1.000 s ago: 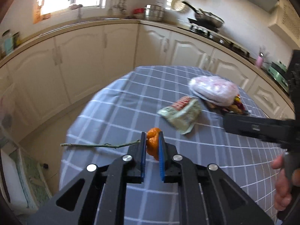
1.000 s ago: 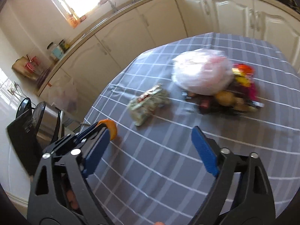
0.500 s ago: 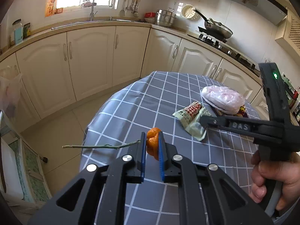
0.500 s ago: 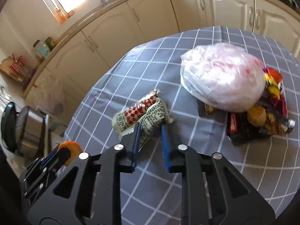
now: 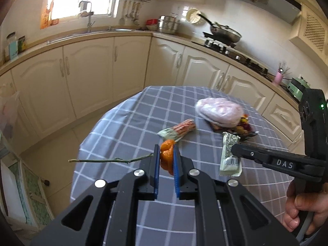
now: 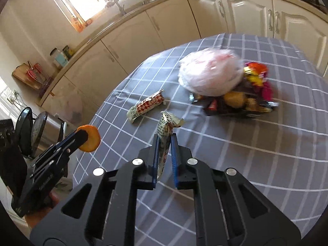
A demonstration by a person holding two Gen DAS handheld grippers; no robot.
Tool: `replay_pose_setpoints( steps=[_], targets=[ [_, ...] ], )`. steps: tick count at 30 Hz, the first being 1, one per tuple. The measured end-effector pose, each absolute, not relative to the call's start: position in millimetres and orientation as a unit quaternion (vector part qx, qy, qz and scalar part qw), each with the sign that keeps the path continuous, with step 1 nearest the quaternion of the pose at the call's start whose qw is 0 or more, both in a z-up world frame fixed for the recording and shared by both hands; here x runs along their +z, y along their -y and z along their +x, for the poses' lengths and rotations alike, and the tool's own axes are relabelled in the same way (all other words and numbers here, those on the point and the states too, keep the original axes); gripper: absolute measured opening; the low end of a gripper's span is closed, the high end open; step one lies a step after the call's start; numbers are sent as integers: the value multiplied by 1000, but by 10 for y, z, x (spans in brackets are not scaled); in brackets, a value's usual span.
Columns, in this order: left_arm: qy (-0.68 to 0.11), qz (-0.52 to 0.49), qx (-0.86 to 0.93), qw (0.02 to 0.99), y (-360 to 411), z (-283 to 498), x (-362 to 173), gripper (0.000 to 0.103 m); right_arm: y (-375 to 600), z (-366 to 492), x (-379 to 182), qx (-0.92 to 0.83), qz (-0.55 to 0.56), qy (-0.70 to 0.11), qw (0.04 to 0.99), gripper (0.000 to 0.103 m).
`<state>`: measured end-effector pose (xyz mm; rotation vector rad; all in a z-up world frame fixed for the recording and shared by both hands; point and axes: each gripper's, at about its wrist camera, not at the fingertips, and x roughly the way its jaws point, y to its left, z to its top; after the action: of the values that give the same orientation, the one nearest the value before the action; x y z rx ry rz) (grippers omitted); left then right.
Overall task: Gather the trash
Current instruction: 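Grasp the orange peel piece with the left gripper while the right gripper grasps the green-and-white wrapper, then carry both items over the blue bin and open both grippers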
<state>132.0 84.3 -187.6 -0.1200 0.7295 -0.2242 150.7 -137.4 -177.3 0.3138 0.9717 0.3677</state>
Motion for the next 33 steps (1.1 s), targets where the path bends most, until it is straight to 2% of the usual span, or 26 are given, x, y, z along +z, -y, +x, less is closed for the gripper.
replay_pose_setpoints(
  steps=[4, 5, 6, 7, 8, 10, 11, 13, 15, 16, 25, 33],
  targets=[
    [-357, -51, -119, 925, -636, 1300, -1848, 11, 1462, 1499, -1866, 162, 140, -483, 849, 15],
    [-357, -50, -121, 925, -593, 1287, -1842, 11, 1468, 1506, -1899, 156, 140, -490, 846, 22],
    [-358, -49, -123, 924, -555, 1276, -1838, 11, 1484, 1509, -1923, 154, 148, -492, 844, 48],
    [-359, -48, -124, 924, -523, 1269, -1834, 11, 1492, 1501, -1925, 151, 152, -488, 846, 65],
    [-360, -46, -124, 924, -487, 1258, -1830, 11, 1491, 1496, -1915, 142, 149, -480, 853, 75],
    [-361, -43, -125, 923, -448, 1245, -1828, 11, 1411, 1538, -1940, 140, 132, -480, 856, 74],
    [-362, -41, -125, 923, -424, 1239, -1821, 11, 1360, 1561, -1971, 143, 125, -485, 854, 68],
    [-361, -38, -124, 923, -407, 1227, -1806, 11, 1204, 1546, -2001, 130, 59, -478, 867, 38],
    [-360, -36, -123, 924, -388, 1216, -1784, 11, 1154, 1498, -2018, 132, 25, -469, 873, 23],
    [-360, -35, -123, 924, -379, 1214, -1774, 11, 1192, 1481, -2019, 137, 30, -469, 872, 20],
    [-355, -15, -161, 921, 103, 1175, -1653, 11, 2256, 1095, -1713, 145, 161, -416, 883, 18],
    [-346, 9, -264, 900, 1183, 1093, -1453, 11, 3584, 546, -1322, 82, 239, -343, 905, 18]
  ],
)
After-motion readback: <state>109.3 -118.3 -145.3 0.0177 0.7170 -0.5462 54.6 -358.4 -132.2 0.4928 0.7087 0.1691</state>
